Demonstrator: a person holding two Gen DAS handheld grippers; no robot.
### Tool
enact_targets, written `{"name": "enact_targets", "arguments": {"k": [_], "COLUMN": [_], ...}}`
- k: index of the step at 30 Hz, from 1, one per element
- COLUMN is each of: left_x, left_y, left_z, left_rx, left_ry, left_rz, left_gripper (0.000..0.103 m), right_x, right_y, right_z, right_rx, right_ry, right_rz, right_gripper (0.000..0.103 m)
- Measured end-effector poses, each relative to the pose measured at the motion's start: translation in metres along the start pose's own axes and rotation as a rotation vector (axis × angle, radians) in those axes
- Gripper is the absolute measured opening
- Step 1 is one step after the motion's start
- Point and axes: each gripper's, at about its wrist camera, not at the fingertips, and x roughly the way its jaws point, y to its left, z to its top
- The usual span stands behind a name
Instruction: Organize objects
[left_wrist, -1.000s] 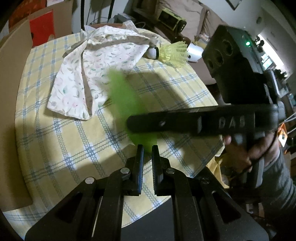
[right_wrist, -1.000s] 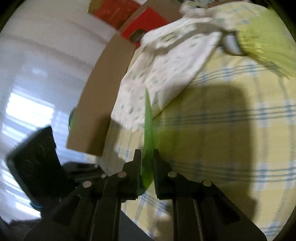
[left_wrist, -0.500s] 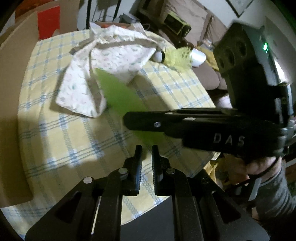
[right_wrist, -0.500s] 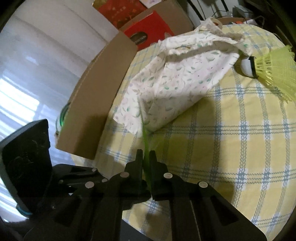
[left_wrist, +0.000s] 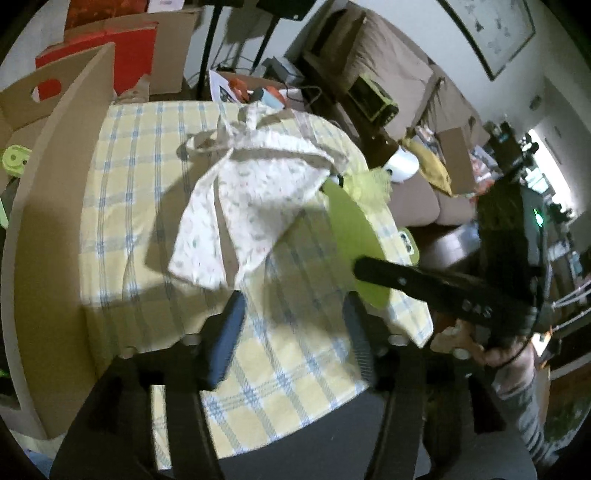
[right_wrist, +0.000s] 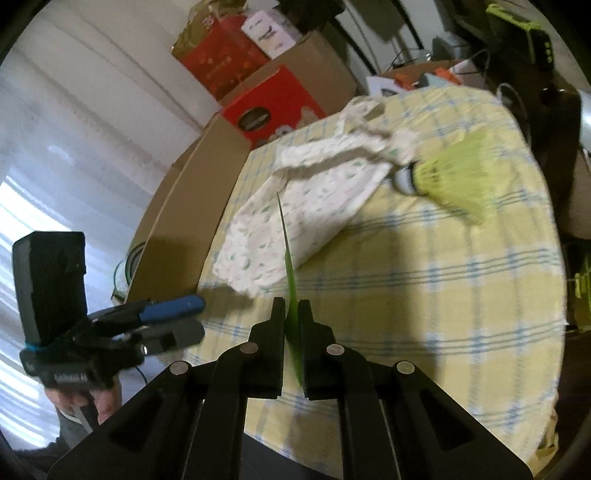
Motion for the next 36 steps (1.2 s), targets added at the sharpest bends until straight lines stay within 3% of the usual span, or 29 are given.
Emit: {"name": "enact_targets", "arguments": {"k": [4, 7, 15, 21, 28, 33, 36], "left_x": [0.005, 0.011, 0.039, 0.066, 0.092, 0.094, 0.093], "left_y": [-0.010, -0.020, -0.046, -0.061, -0.051, -0.047, -0.045], "left_z": [0.014, 0.023, 0.046, 0.066, 0.084, 0.081, 0.064], "left_rx": [-0.003, 0.015, 0.067, 0.138, 0.076, 0.077, 0.071], "left_ry": [-0.025, -0.027, 0.005, 0.040, 0.082, 0.104, 0.142], "left_rz": [0.041, 0.045, 0.059, 0.057, 0.013, 0.011, -0.009], "left_gripper": [0.081, 0.088, 0.090, 0.090, 0.088, 0.086, 0.082], "right_x": [-0.019, -0.031, -0.057, -0.071, -0.064, -0.050, -0.042], "right_y": [-0.006, -0.010, -0.020, -0.028, -0.038, -0.035, -0.039], "right_z": [0.002, 0.002, -0.005, -0.010, -0.012, -0.015, -0.017], "right_rx": [0.010, 0.013, 0.045, 0.076, 0.082, 0.052, 0.072], "right_ry": [-0.030, -0.052, -0.090, -0.106, -0.075, -0.042, -0.033], "right_rz": [-0.051, -0.087, -0.158, -0.157, -0.184, -0.226, -0.201], "right_gripper": [0.006, 0.006, 0.006, 0.005, 0.007, 0.009, 0.014]}}
